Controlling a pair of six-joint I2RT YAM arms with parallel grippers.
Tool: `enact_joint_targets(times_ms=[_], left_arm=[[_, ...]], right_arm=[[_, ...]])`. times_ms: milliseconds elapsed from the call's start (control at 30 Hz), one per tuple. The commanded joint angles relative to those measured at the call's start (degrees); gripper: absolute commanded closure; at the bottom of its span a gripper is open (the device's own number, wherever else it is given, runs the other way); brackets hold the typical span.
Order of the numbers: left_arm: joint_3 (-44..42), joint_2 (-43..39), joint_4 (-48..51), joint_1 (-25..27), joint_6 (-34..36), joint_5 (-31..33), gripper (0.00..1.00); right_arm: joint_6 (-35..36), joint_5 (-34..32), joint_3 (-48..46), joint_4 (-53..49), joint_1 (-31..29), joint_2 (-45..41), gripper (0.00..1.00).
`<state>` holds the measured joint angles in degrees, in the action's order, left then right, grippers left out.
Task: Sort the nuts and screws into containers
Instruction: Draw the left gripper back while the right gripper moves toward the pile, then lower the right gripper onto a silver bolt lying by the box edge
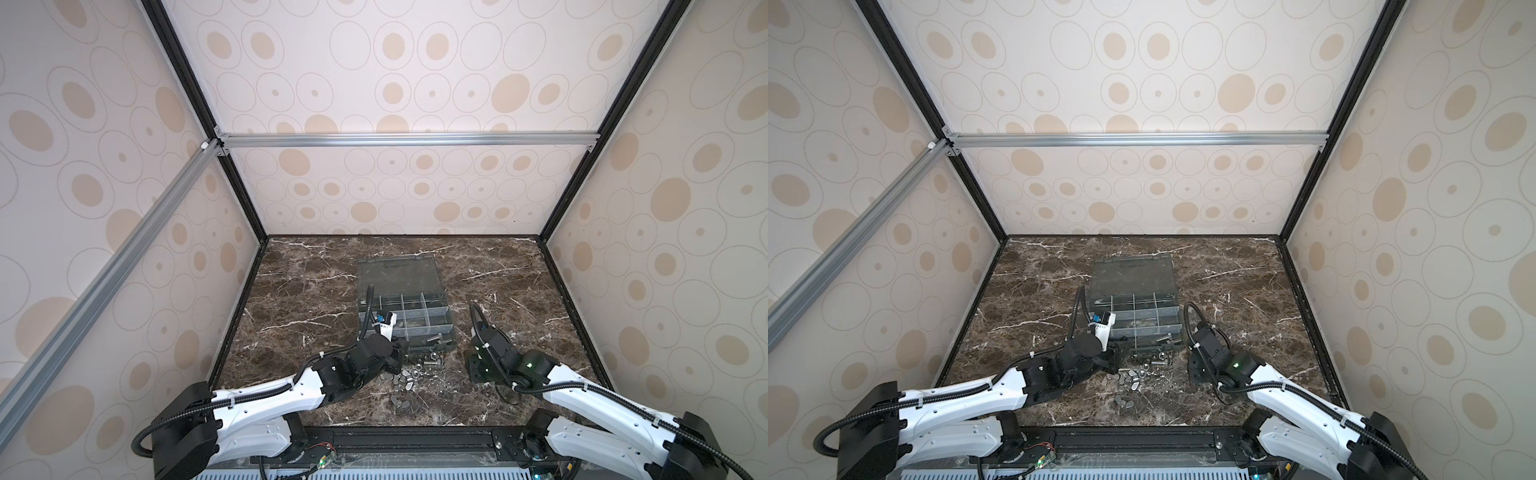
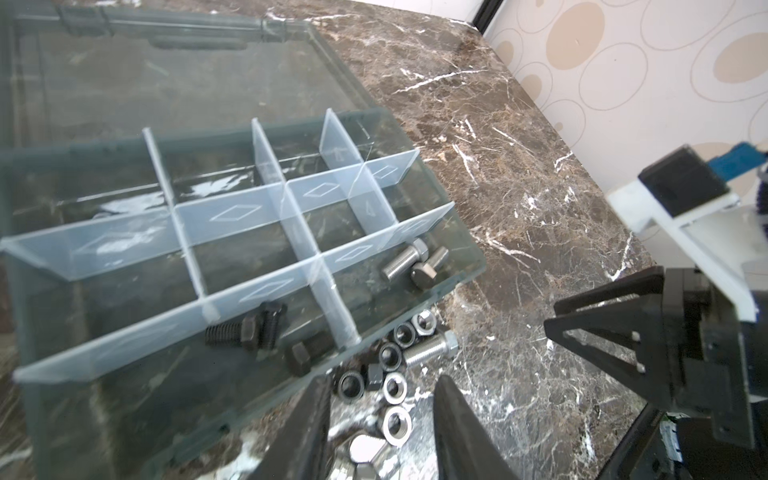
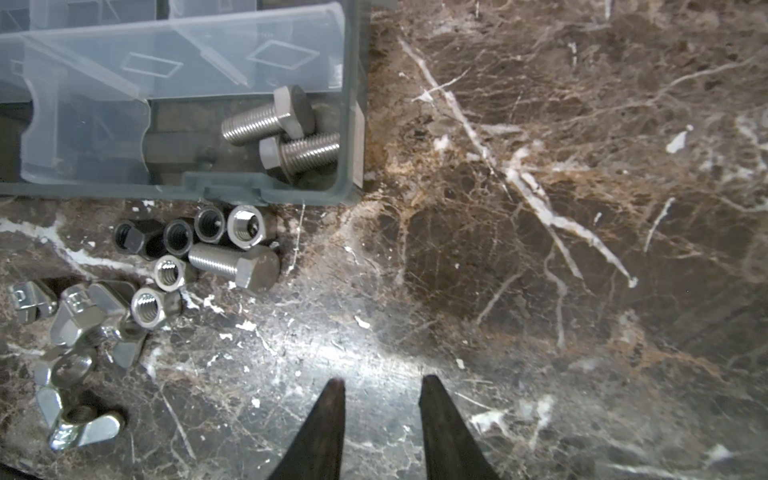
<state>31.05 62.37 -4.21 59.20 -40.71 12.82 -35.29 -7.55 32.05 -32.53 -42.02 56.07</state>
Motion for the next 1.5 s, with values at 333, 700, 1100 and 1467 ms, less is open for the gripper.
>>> enact_joint_targets(times_ms=[333,700,1100,1467], left_arm=[[-5.55,-10.12,0.78,0.10,-6.83,4.89,0.58],[-6.56,-10.47,0.28,0.13,-8.56,4.30,0.58],[-7.01,-10.73,-1.16,0.13,-8.62,3.62,0.57],[-7.40,-11.14,-1.42,0.31,-8.71,3.44,0.57]], right_arm=[[2.53,7.90,2.99,6.03,-0.08,9.60,0.65],[3.16,8.44,6.10,7.22,-2.71,14.43,0.50],[2.81,7.11,10.53,10.16,-6.68,22.18,0.38],[3.21,4.02,14.33,9.17,-8.73,28.78,0.36]])
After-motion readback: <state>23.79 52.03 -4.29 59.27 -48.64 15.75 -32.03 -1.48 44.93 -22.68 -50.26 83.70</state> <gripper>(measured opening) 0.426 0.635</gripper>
